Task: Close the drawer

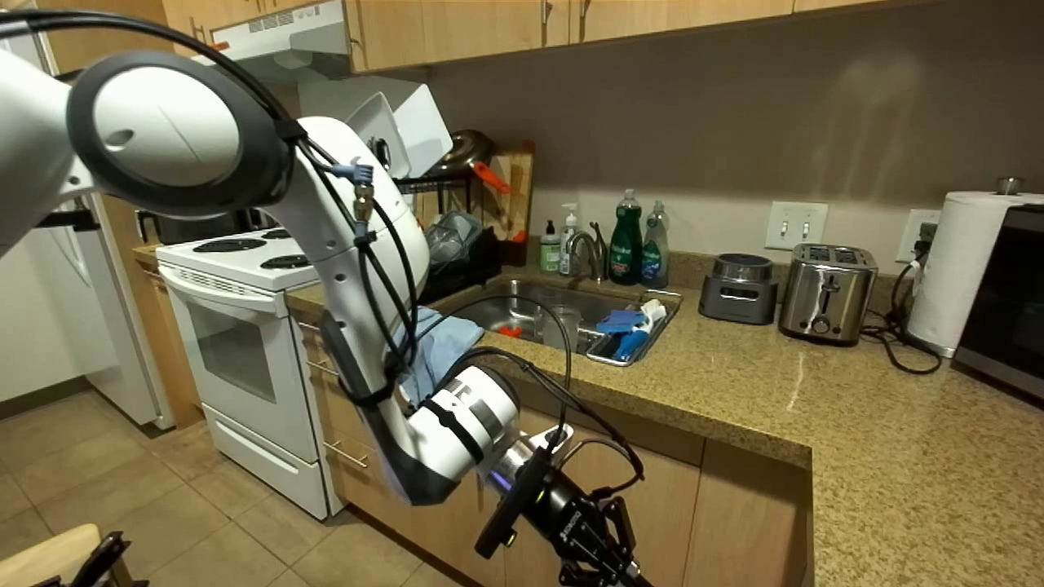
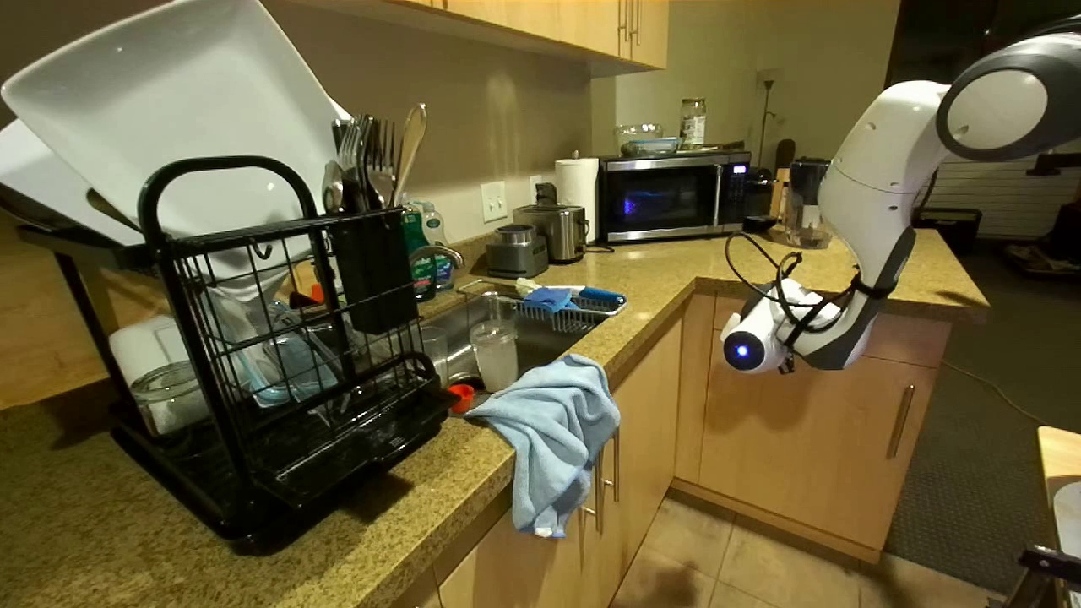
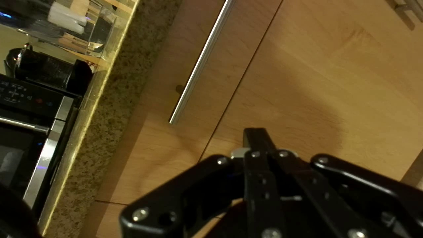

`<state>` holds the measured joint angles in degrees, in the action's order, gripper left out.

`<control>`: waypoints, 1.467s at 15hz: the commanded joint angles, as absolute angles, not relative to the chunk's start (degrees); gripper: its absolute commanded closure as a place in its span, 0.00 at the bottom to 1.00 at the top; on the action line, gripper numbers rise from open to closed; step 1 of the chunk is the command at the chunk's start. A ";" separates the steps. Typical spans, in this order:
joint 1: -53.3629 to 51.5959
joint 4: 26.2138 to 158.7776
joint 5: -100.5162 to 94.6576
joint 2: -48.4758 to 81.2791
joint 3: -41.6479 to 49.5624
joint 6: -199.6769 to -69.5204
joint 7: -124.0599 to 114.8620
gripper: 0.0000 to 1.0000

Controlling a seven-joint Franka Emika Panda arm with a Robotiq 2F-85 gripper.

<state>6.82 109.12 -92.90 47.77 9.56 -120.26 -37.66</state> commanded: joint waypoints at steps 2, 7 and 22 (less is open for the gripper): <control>8.23 108.96 -93.53 47.69 7.97 -119.28 -37.45 0.99; 11.40 113.06 -94.31 43.56 6.31 -127.46 -35.48 0.55; 30.36 141.62 -77.72 20.10 7.84 -173.71 1.65 0.00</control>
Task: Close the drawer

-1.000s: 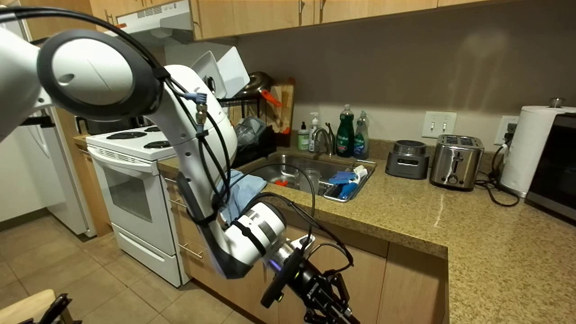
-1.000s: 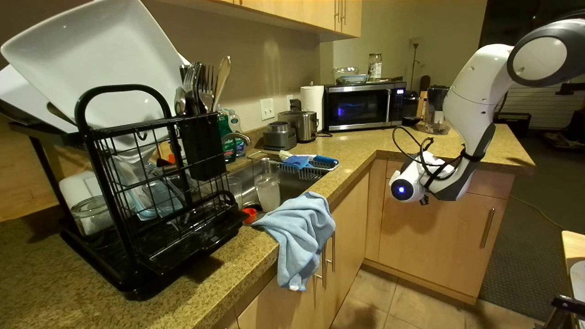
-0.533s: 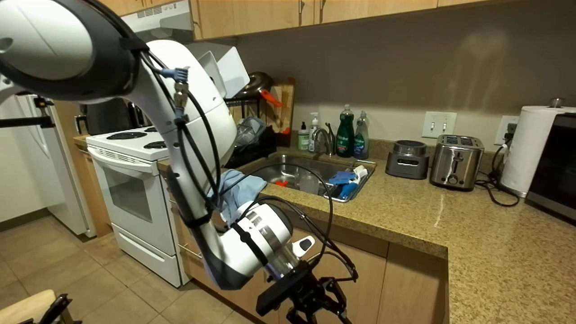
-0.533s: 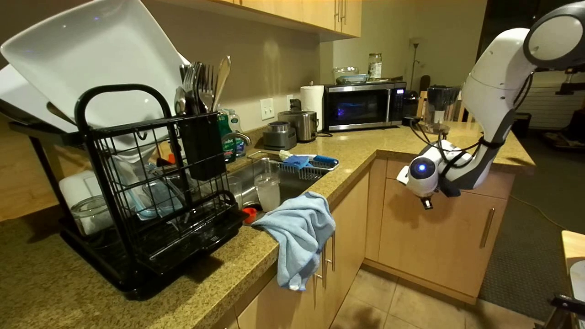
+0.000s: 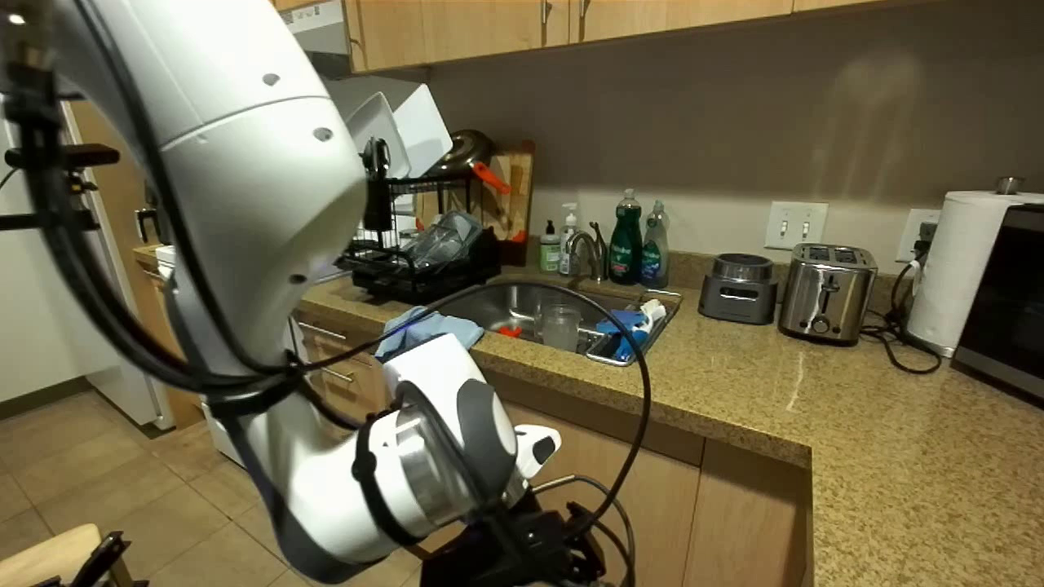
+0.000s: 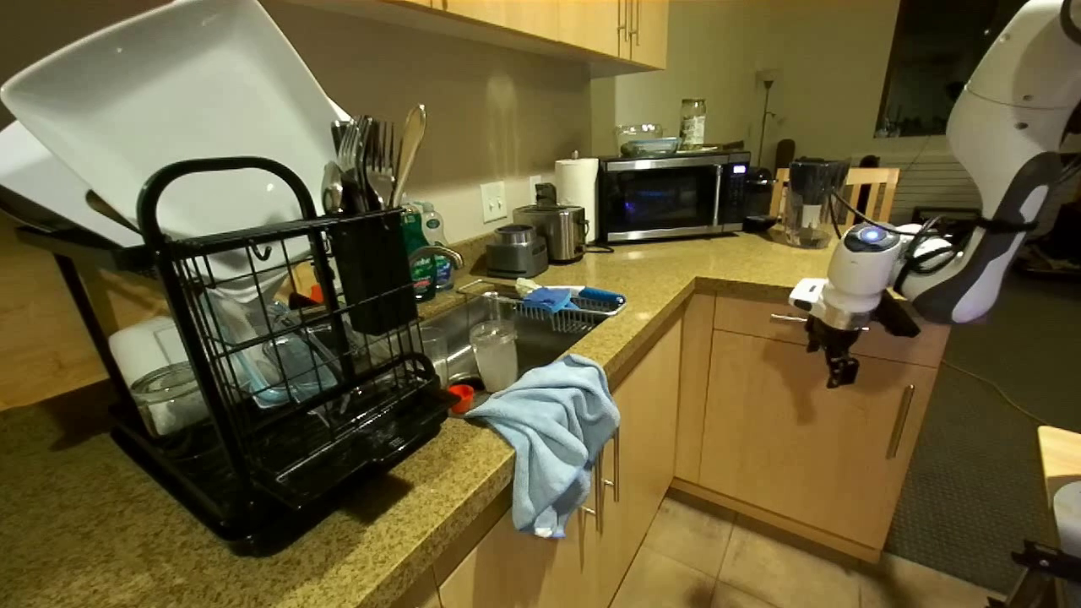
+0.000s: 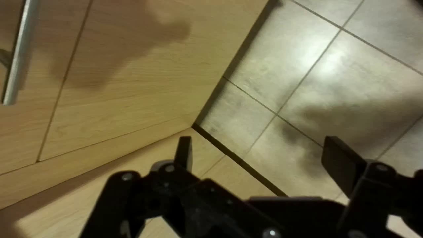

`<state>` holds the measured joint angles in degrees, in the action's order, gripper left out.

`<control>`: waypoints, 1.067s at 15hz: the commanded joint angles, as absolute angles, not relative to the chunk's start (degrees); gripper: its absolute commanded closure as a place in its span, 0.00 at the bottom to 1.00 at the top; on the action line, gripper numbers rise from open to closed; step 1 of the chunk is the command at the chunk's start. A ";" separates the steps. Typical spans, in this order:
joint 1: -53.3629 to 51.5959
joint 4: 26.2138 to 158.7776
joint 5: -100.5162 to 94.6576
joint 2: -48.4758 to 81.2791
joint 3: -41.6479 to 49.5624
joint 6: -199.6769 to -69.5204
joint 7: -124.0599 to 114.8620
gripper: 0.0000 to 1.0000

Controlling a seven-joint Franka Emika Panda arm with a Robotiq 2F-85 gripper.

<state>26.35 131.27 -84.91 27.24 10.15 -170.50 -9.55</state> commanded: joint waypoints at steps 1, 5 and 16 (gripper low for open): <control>31.81 144.63 -74.20 18.45 6.44 -173.58 5.46 0.00; 43.45 153.26 -56.32 14.04 -7.69 -168.34 20.65 0.00; 67.39 136.94 -7.33 8.14 -45.03 -130.41 52.88 0.00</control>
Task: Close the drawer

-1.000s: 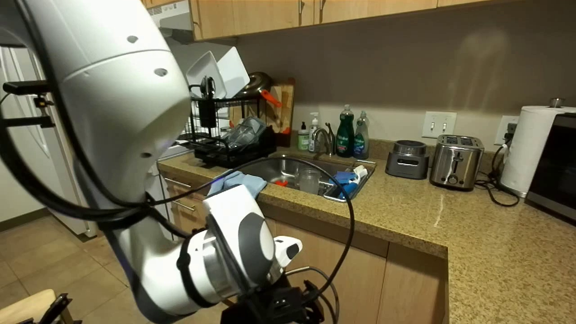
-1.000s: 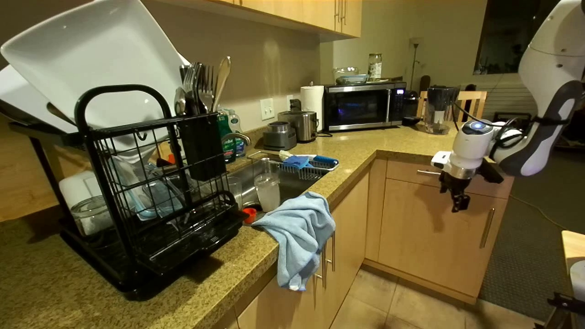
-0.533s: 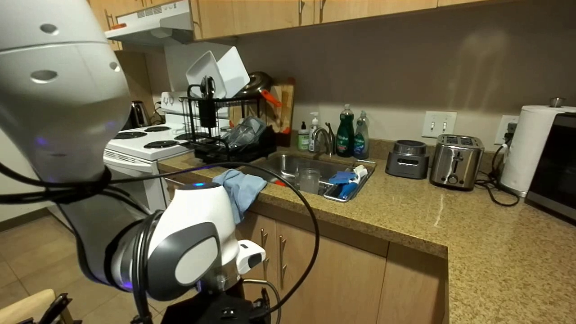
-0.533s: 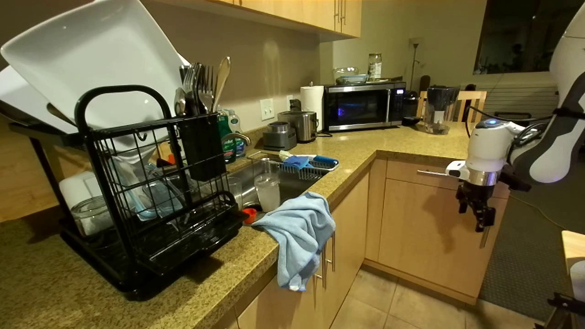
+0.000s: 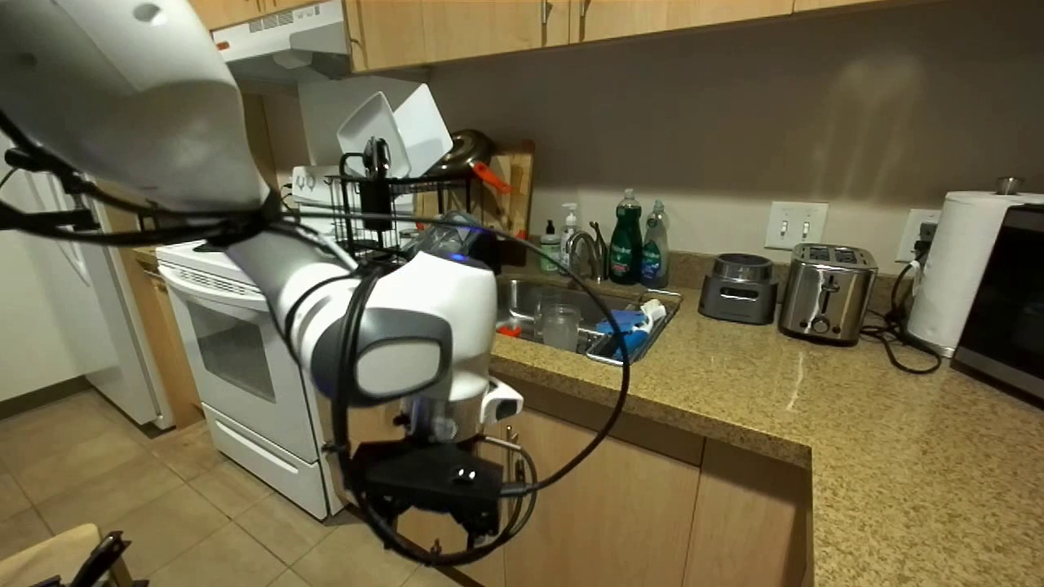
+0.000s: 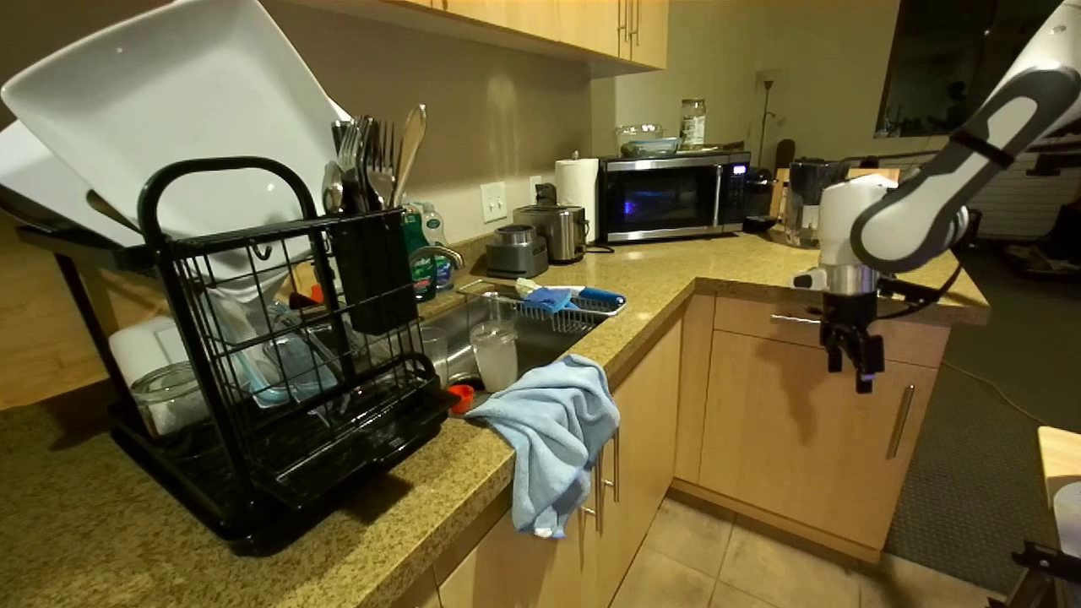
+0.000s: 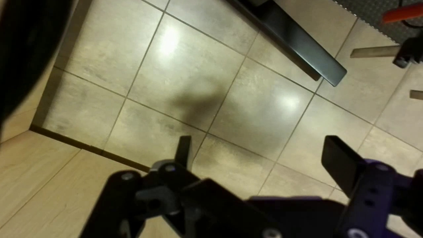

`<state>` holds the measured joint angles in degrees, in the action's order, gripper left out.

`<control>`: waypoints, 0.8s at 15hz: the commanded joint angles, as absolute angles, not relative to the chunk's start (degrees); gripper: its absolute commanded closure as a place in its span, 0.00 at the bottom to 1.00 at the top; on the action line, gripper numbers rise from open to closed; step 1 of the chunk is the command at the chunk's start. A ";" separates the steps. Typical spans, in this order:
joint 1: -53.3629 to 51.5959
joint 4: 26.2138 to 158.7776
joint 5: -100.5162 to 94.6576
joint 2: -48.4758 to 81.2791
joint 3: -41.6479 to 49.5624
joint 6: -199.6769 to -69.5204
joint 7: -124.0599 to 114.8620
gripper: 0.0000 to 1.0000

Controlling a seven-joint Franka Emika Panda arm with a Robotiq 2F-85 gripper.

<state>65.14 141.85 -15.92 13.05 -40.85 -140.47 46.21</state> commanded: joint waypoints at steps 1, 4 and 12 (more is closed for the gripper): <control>57.82 134.72 -2.23 5.41 -35.94 -127.38 56.47 0.00; 47.91 130.38 1.39 2.02 -24.63 -121.02 60.57 0.00; 23.45 133.62 0.45 -5.36 3.10 -121.53 64.61 0.00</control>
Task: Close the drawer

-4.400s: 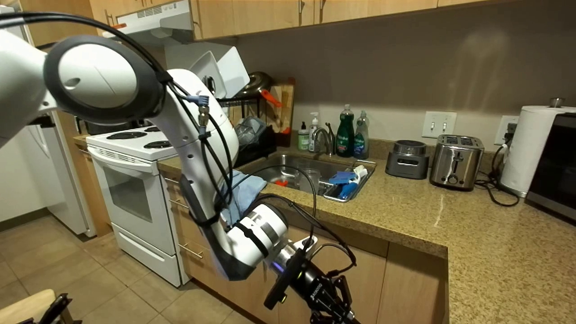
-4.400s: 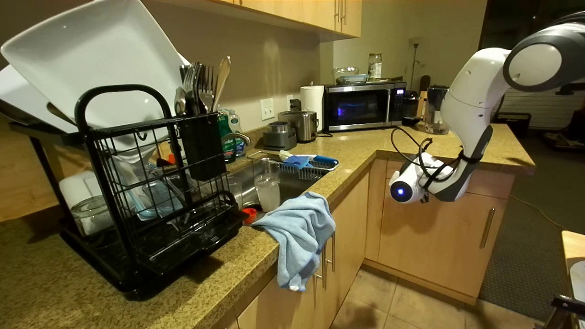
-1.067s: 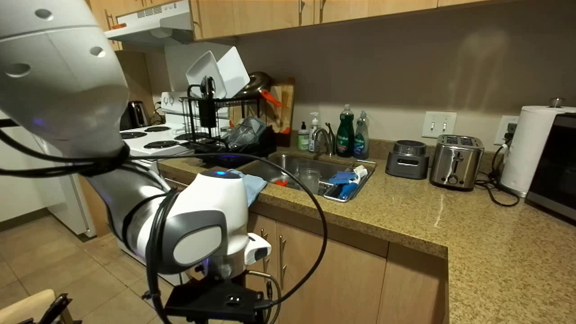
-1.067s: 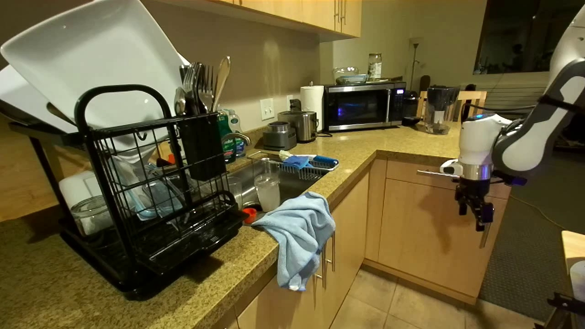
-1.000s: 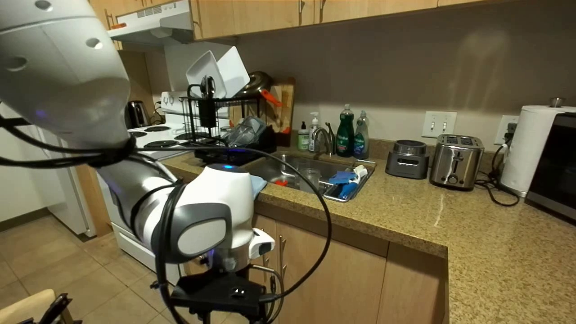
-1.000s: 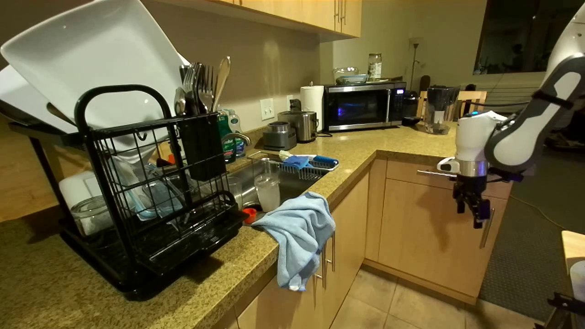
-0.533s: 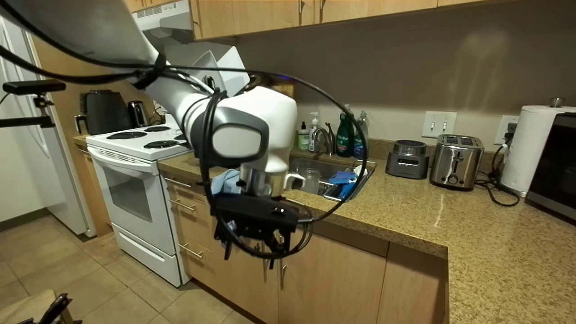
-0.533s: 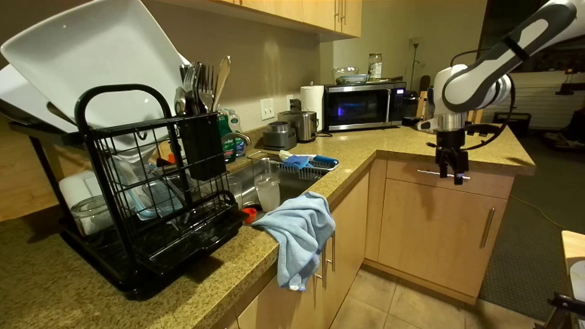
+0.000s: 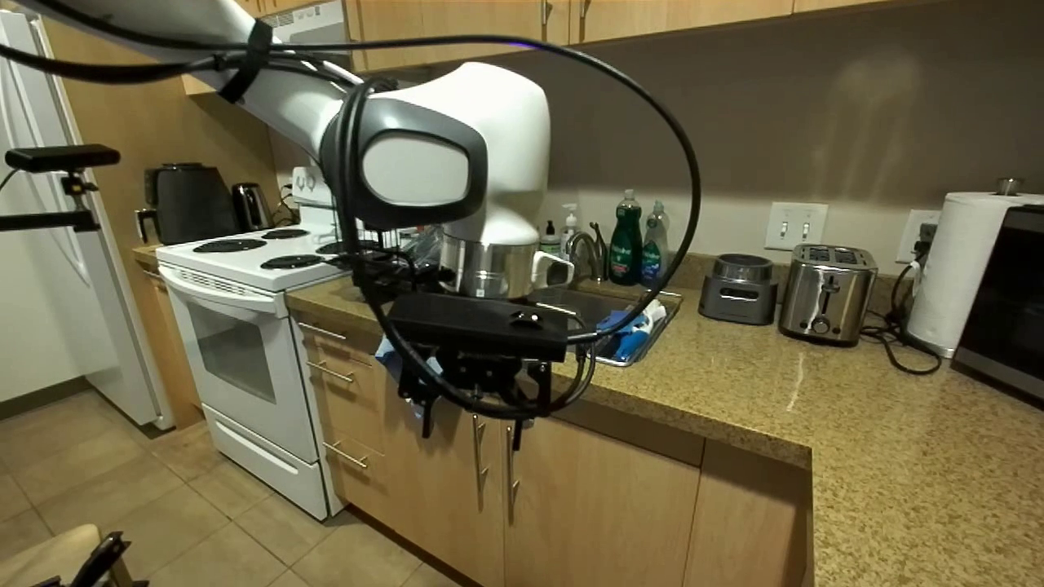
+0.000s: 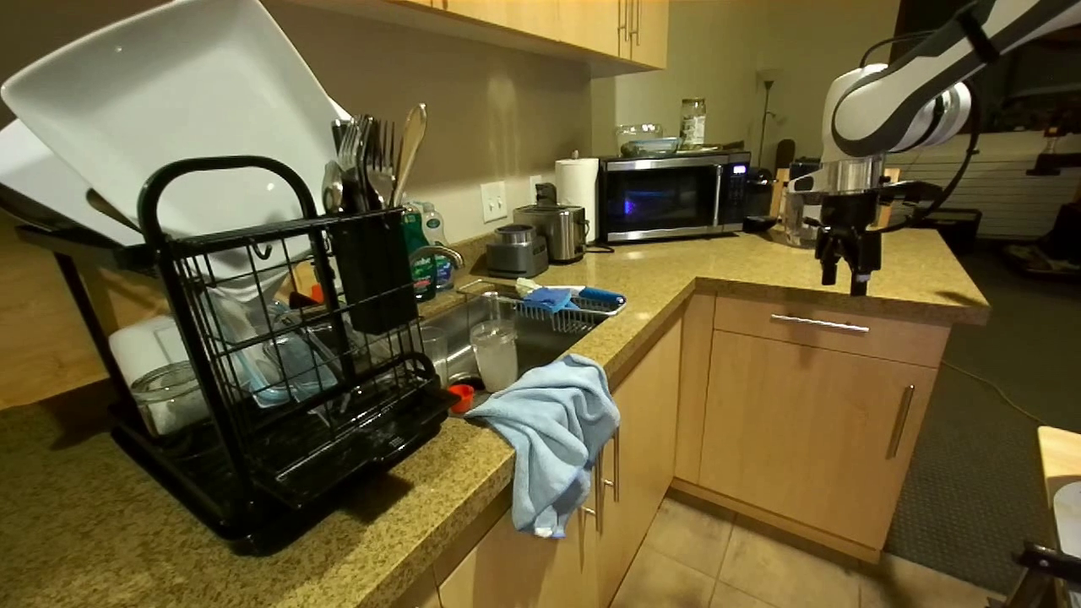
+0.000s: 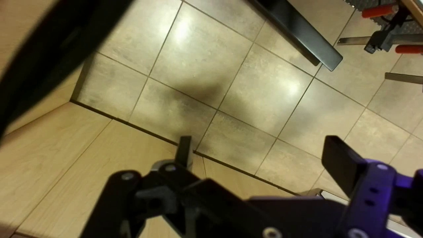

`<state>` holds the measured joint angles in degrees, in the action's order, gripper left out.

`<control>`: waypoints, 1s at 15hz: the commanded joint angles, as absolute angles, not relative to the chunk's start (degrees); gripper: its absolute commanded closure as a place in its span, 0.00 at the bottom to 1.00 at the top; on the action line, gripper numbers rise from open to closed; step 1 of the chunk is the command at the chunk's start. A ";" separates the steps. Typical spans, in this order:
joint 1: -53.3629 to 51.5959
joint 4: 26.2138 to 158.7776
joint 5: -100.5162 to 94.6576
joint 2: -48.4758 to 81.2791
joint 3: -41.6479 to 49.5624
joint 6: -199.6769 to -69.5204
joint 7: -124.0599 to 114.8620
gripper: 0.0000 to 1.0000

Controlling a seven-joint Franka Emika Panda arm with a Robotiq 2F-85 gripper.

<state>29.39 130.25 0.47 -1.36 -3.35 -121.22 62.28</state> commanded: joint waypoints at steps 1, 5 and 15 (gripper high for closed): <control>21.84 134.21 0.31 -6.12 4.94 -121.63 64.87 0.00; 17.23 136.56 0.30 -9.22 9.85 -122.47 66.55 0.00; 15.43 135.22 0.07 -8.05 11.47 -121.27 64.42 0.00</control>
